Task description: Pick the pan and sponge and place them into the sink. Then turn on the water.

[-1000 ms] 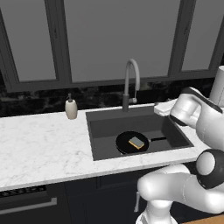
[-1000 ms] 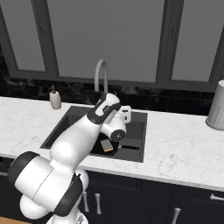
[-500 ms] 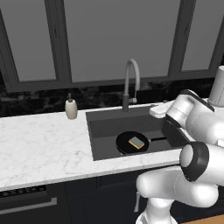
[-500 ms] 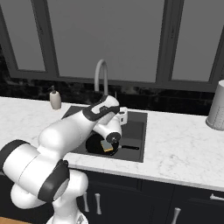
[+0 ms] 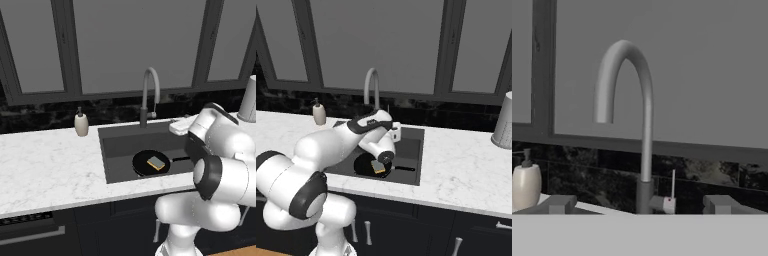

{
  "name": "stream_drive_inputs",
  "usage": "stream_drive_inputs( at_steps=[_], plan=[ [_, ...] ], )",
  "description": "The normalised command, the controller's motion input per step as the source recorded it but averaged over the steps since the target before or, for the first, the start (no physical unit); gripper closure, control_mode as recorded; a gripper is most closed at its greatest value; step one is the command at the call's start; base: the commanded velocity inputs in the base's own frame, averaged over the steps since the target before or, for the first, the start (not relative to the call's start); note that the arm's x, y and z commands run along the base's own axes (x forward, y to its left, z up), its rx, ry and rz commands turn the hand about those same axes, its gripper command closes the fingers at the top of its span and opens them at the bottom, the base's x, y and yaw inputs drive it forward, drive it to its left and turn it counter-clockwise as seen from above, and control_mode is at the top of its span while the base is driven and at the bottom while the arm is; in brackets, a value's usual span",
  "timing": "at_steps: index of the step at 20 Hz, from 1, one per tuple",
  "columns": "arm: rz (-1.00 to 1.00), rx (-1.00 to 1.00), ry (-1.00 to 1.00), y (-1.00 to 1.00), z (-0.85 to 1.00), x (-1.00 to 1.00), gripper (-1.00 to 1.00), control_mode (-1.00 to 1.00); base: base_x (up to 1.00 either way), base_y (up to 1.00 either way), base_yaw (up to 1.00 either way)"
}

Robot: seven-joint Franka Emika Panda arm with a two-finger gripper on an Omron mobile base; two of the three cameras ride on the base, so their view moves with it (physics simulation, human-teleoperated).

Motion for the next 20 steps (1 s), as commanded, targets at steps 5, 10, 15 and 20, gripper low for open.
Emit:
stream_drive_inputs(
  at_steps=[5, 10, 15, 20],
  plan=[
    [0.07, 0.0, 0.0, 0.0, 0.09, 0.24, -1.0, -1.0, 0.0, 0.0, 0.0],
    [0.07, 0.0, 0.0, 0.0, 0.0, 0.27, -1.0, -1.0, 0.0, 0.0, 0.0],
    [0.06, 0.0, 0.0, 0.0, 0.0, 0.19, -1.0, -1.0, 0.0, 0.0, 0.0],
    [0.03, 0.0, 0.0, 0.01, 0.0, 0.18, -1.0, -1.0, 0.0, 0.0, 0.0]
  ],
)
